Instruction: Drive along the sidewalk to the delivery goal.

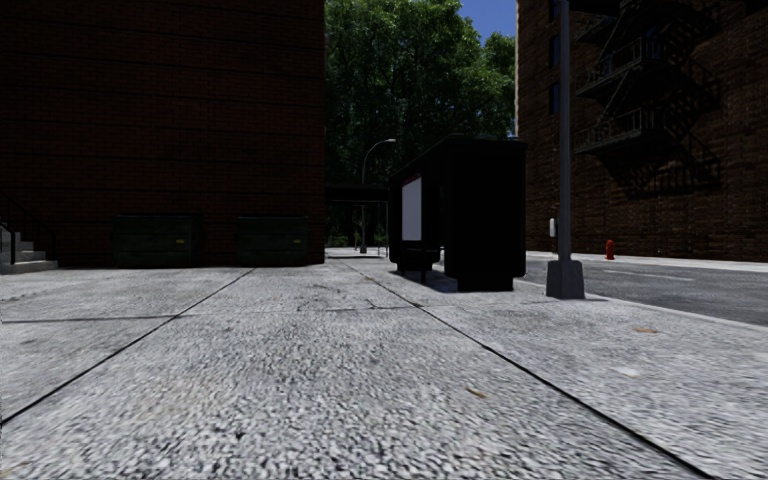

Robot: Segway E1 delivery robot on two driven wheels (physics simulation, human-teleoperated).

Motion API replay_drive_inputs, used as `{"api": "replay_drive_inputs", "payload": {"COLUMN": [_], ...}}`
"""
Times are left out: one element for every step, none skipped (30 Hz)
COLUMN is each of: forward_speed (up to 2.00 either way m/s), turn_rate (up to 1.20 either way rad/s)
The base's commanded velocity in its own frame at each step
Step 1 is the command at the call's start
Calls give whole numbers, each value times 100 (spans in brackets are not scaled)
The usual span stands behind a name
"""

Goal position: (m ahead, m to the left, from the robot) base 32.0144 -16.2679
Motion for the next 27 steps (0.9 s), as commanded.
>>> {"api": "replay_drive_inputs", "payload": {"forward_speed": [200, 200, 200, 200, 200, 200, 200, 200, 200, 200, 200, 200, 200, 200, 200, 200, 200, 200, 200, 200, 200, 200, 200, 200, 200, 200, 200], "turn_rate": [27, 27, 36, 39, 39, 40, 40, 40, 40, 40, 40, 40, 40, 40, 40, 29, 29, 0, 0, 0, 0, 0, 0, 0, 0, 0, 0]}}
